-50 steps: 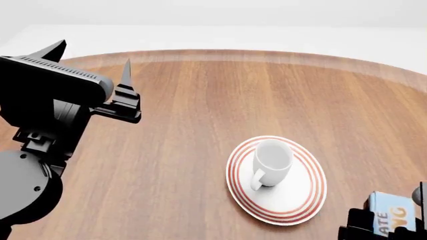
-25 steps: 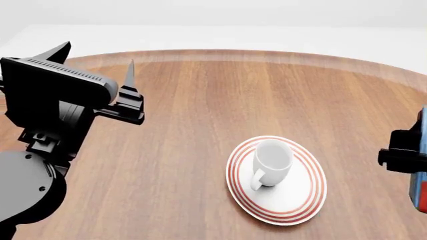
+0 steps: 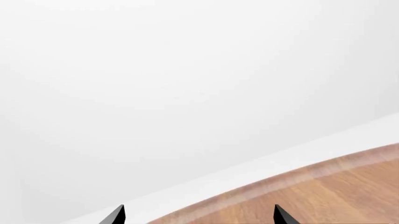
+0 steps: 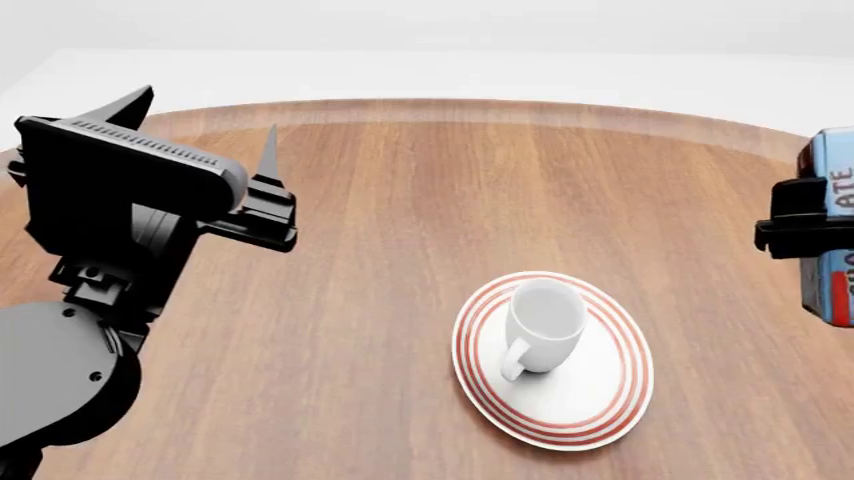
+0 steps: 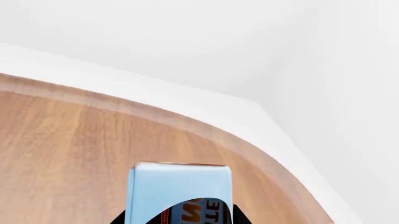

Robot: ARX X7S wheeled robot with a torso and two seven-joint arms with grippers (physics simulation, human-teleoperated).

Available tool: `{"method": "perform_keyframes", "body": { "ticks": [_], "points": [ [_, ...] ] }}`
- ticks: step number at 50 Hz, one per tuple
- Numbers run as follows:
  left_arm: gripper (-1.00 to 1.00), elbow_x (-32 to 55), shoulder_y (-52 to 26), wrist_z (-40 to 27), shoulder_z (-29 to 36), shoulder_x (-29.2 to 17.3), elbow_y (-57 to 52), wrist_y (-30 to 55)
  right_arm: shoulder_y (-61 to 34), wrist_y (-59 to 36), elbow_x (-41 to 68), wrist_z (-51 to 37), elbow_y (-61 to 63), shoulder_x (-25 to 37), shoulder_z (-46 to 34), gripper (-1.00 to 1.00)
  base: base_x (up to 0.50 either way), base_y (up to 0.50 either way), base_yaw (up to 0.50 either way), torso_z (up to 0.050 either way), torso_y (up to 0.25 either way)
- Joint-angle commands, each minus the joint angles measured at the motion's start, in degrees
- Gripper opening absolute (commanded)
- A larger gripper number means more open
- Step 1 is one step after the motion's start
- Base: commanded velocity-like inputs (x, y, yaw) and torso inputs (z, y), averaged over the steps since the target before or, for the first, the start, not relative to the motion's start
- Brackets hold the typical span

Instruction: Pick up the white mug and put it on the plate, and put the chocolate pudding to the right of the plate.

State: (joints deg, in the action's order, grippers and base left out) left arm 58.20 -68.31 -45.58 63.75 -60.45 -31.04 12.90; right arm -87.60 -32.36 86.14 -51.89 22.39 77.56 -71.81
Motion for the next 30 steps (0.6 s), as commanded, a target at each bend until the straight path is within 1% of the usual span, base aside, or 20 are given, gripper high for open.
{"method": "perform_keyframes", "body": {
  "ticks": [1,2,3,4,5,6,10,15,16,20,27,30],
  "points": [
    [1.00,-0.7,0.2,1.4,-1.6,1.5,0.2,0.3,-4.9,-7.9,-1.9,16.5,-11.5,-7.2,1.9,-1.00,0.00,0.00,0.00,0.000,0.000],
    [1.00,-0.6,0.1,1.4,-1.6,1.6,0.3,0.3,-5.1,-8.3,-2.0,15.3,-12.7,-7.8,1.8,-1.00,0.00,0.00,0.00,0.000,0.000],
    [1.00,-0.6,0.2,1.4,-1.6,1.6,0.3,0.3,-5.1,-8.2,-0.9,16.2,-14.1,-8.5,2.1,-1.00,0.00,0.00,0.00,0.000,0.000],
    [1.00,-0.6,0.2,1.4,-1.6,1.6,0.4,0.2,-5.2,-8.6,1.5,18.5,-16.4,-9.7,2.3,-1.00,0.00,0.00,0.00,0.000,0.000],
    [1.00,-0.7,0.2,1.4,-1.6,1.7,0.4,0.3,-5.3,-8.5,1.3,18.7,-17.6,-10.4,2.4,-1.00,0.00,0.00,0.00,0.000,0.000],
    [1.00,-0.7,0.3,1.4,-1.6,1.7,0.4,0.2,-5.5,-9.0,1.9,21.1,-18.9,-11.1,2.4,-1.00,0.00,0.00,0.00,0.000,0.000],
    [1.00,-0.7,0.3,1.5,-1.6,1.8,0.4,0.4,-6.8,-10.6,-1.5,25.1,-26.8,-15.6,1.0,-1.00,0.00,0.00,0.00,0.000,0.000],
    [1.00,-0.6,0.1,1.4,-1.7,1.7,0.4,0.6,-9.1,-12.6,-4.5,28.7,-33.9,-19.1,-0.1,-1.00,0.00,0.00,0.00,0.000,0.000],
    [1.00,-0.8,0.2,1.4,-1.6,1.8,0.4,0.7,-10.0,-13.2,-4.8,31.0,-36.2,-20.1,-0.3,-1.00,0.00,0.00,0.00,0.000,0.000],
    [1.00,-0.7,0.2,1.4,-1.6,1.8,0.4,0.7,-11.5,-14.8,-7.4,33.0,-39.7,-21.8,-1.6,-1.00,0.00,0.00,0.00,0.000,0.000],
    [1.00,-1.0,0.5,1.5,-1.6,1.8,0.5,0.6,-13.0,-15.1,-10.5,34.0,-47.9,-24.0,-2.6,-1.00,0.00,0.00,0.00,0.000,0.000],
    [1.00,-0.9,0.5,1.6,-1.6,1.9,0.5,0.6,-12.5,-15.6,-11.6,36.5,-49.9,-24.6,-3.8,-1.00,0.00,0.00,0.00,0.000,0.000]
  ]
}}
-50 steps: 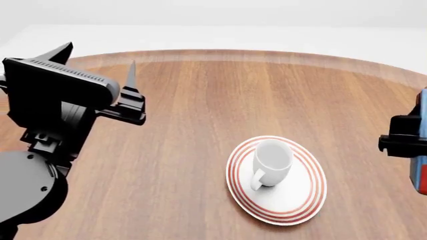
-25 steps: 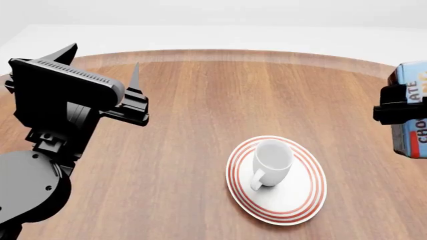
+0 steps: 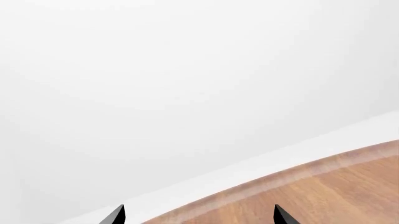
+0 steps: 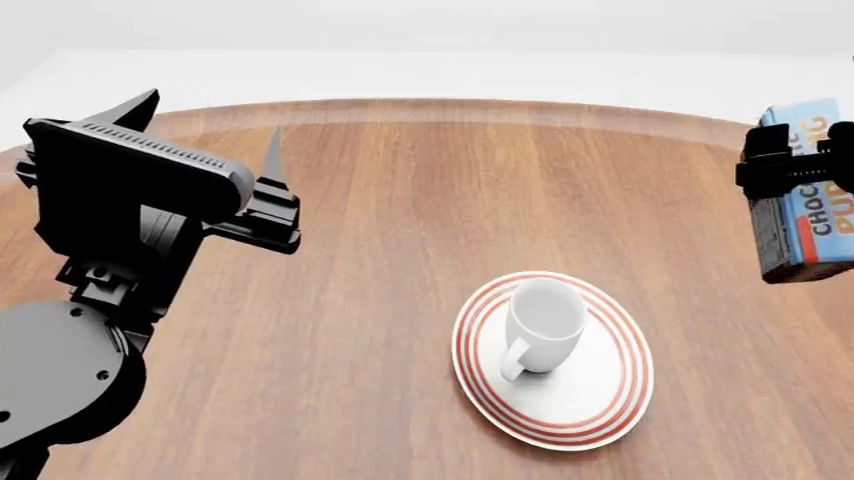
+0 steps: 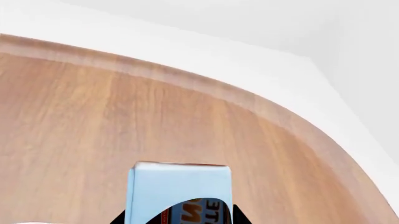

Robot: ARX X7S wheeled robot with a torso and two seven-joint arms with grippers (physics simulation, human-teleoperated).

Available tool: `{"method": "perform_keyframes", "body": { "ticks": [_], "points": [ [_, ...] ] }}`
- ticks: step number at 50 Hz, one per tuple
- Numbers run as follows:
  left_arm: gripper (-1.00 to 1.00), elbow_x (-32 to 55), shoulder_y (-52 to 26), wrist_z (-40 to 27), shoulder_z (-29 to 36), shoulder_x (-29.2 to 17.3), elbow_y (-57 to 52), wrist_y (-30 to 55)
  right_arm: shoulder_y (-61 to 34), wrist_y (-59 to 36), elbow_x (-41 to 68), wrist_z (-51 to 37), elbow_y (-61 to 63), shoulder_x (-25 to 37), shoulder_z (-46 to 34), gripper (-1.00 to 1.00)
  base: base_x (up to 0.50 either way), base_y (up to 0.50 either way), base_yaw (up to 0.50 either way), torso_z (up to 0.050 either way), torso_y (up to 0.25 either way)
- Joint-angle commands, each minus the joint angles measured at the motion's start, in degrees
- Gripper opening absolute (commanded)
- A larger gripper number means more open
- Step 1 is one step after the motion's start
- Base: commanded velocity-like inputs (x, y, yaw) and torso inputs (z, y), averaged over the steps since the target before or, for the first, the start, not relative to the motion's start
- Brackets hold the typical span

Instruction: Pick up the white mug and put it on the plate, and put the chocolate pudding to the right of the plate.

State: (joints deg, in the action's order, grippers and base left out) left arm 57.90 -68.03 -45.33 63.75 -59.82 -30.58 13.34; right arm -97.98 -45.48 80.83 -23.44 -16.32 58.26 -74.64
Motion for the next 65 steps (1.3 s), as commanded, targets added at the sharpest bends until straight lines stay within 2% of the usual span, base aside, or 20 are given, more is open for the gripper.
{"method": "perform_keyframes", "body": {
  "ticks": [1,26,46,53,65],
  "points": [
    [1.00,-0.7,0.2,1.4,-1.7,1.3,0.1,0.1,-1.7,-2.3,-6.4,8.2,-11.5,-5.3,-1.1,-1.00,0.00,0.00,0.00,0.000,0.000],
    [1.00,-0.8,0.5,1.5,-1.9,1.6,0.3,0.1,4.4,3.5,-6.0,13.1,-26.5,-10.0,-0.1,-1.00,0.00,0.00,0.00,0.000,0.000],
    [1.00,-1.0,0.8,1.7,-1.9,1.8,0.6,0.2,9.1,6.8,-5.8,16.8,-32.7,-12.3,0.1,-1.00,0.00,0.00,0.00,0.000,0.000],
    [1.00,-1.0,0.8,1.6,-2.0,1.8,0.4,0.3,9.4,8.4,-4.0,19.9,-39.4,-14.6,2.1,-1.00,0.00,0.00,0.00,0.000,0.001],
    [1.00,-1.0,1.0,1.7,-2.0,2.0,0.6,0.4,9.5,9.6,-0.3,21.5,-43.5,-14.7,5.8,-1.00,0.00,0.00,0.00,0.000,0.000]
  ]
}}
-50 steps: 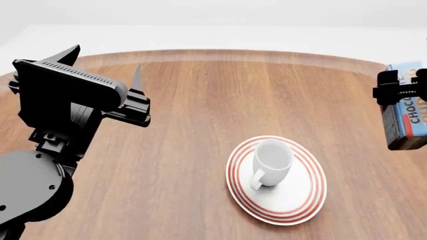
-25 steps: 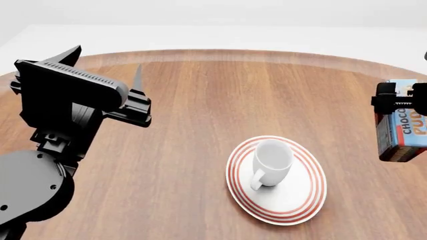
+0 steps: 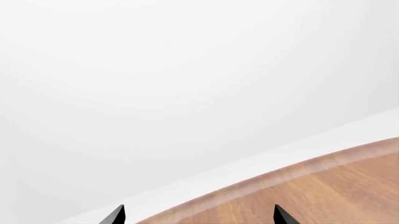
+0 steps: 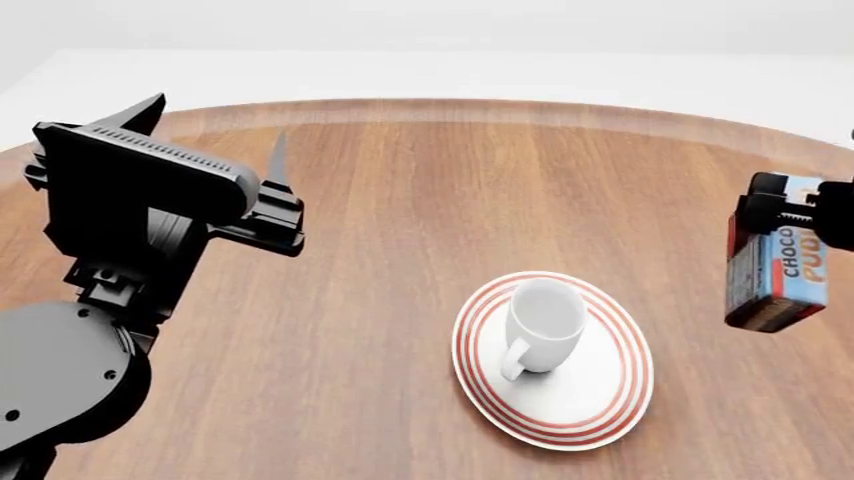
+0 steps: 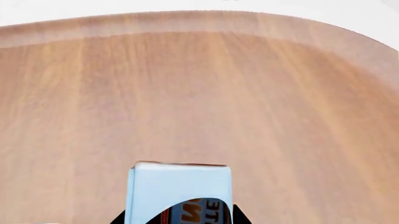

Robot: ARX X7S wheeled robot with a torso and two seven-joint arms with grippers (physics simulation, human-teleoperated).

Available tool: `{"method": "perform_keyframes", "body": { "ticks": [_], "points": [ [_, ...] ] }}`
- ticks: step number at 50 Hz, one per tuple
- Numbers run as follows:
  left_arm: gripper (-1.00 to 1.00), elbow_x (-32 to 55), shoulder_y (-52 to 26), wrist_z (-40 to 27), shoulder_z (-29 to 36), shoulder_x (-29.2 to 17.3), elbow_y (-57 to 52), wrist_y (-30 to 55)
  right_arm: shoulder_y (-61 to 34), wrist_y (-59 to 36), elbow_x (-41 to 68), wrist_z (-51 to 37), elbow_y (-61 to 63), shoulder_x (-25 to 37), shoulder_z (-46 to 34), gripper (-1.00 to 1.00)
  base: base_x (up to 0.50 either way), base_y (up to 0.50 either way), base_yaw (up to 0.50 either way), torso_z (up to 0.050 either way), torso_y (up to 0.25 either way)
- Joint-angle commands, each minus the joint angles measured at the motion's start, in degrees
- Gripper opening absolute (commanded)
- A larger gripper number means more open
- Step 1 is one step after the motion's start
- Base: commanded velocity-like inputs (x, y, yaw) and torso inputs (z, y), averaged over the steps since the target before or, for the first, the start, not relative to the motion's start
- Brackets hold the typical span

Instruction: Pick up the white mug and put it on the plate, and put the chocolate pudding to the right of the plate.

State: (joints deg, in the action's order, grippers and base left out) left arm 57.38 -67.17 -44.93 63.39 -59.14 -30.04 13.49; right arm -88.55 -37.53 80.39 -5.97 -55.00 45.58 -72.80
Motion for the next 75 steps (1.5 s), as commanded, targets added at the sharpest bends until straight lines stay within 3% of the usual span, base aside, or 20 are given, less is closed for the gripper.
{"method": "perform_keyframes", "body": {
  "ticks": [1,26,45,53,75],
  "points": [
    [1.00,-0.6,0.1,1.3,-1.7,1.3,0.0,0.2,0.3,1.7,0.5,4.0,-5.4,-2.1,4.2,-1.00,0.00,0.00,0.00,0.000,0.000],
    [1.00,-0.9,0.6,1.4,-1.7,1.6,0.2,0.1,3.4,1.4,-10.6,9.2,-13.3,-8.9,-6.0,-1.00,0.00,0.00,0.00,0.000,0.000],
    [1.00,-0.9,0.7,1.6,-1.8,1.9,0.3,0.4,5.4,3.7,-9.8,12.4,-16.9,-9.3,-4.5,-1.00,0.00,0.00,0.00,0.000,0.000],
    [1.00,-1.1,1.0,1.6,-1.8,2.2,0.4,0.3,6.4,2.8,-9.0,9.7,-13.6,-7.2,-3.7,-1.00,0.00,0.00,0.00,0.000,0.000],
    [1.00,-1.2,1.2,1.5,-1.9,2.3,0.4,0.7,9.7,6.3,-11.2,13.2,-19.8,-10.3,-0.8,-1.00,0.00,0.00,0.00,0.000,0.000]
  ]
}}
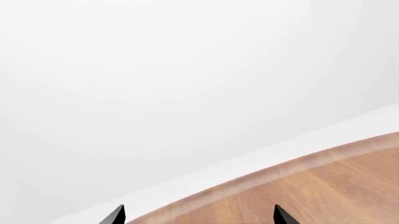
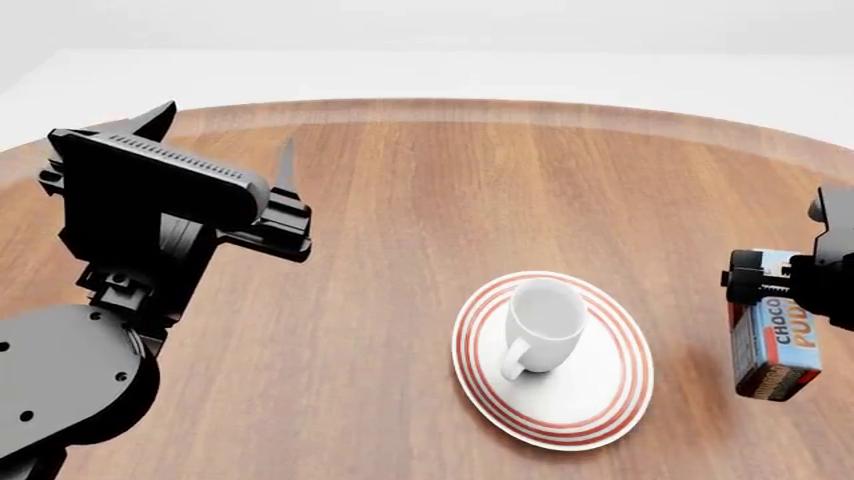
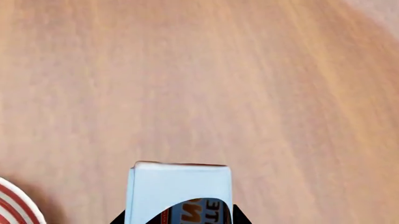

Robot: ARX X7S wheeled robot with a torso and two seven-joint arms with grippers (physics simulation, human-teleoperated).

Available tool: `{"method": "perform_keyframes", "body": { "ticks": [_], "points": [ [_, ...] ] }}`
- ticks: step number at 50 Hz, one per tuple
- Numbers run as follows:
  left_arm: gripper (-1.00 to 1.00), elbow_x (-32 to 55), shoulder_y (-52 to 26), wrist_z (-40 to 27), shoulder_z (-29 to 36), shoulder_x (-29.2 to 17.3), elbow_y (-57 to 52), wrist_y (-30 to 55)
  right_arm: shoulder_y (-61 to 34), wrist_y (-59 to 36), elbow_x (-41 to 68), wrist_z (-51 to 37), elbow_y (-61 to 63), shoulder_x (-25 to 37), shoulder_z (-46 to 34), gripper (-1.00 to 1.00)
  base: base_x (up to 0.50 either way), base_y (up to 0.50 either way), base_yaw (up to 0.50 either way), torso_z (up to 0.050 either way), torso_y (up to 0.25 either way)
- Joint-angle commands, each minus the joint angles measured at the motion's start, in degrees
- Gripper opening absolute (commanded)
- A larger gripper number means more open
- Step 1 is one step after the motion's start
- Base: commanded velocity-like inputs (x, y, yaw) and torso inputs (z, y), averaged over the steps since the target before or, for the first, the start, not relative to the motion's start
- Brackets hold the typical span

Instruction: Pick up the white mug and put it on the plate, and put the chocolate pudding to the right of the plate.

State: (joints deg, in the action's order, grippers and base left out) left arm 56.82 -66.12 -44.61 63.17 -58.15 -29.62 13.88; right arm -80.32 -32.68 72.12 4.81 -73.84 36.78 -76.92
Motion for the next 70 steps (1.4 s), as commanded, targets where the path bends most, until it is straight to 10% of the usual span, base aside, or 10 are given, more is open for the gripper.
{"method": "perform_keyframes", "body": {
  "ticks": [1,27,28,56,70],
  "points": [
    [1.00,-0.7,0.2,1.3,-1.6,1.4,0.1,0.2,1.7,1.5,-3.0,2.3,-1.0,-1.5,3.6,-1.00,0.00,0.00,0.00,0.000,0.000],
    [1.00,-0.9,0.5,1.2,-1.6,1.8,0.1,0.6,5.8,3.5,-10.4,2.2,-1.1,-1.2,12.7,-1.00,0.00,0.00,0.00,0.000,0.000],
    [1.00,-0.9,0.5,1.2,-1.6,1.8,0.0,0.7,5.8,3.4,-10.8,2.3,-1.1,-1.2,13.2,1.00,0.00,0.00,0.00,0.000,0.000],
    [1.00,-0.9,0.5,1.4,-1.9,1.8,0.0,0.9,5.0,0.9,-24.0,2.9,-0.2,-0.5,24.7,1.00,0.00,0.00,0.00,0.000,0.000],
    [1.00,-0.9,0.5,1.4,-2.1,1.7,-0.2,1.1,6.2,-11.5,-18.2,-7.6,27.4,10.7,27.3,1.00,0.00,0.00,0.00,0.000,0.000]
  ]
}}
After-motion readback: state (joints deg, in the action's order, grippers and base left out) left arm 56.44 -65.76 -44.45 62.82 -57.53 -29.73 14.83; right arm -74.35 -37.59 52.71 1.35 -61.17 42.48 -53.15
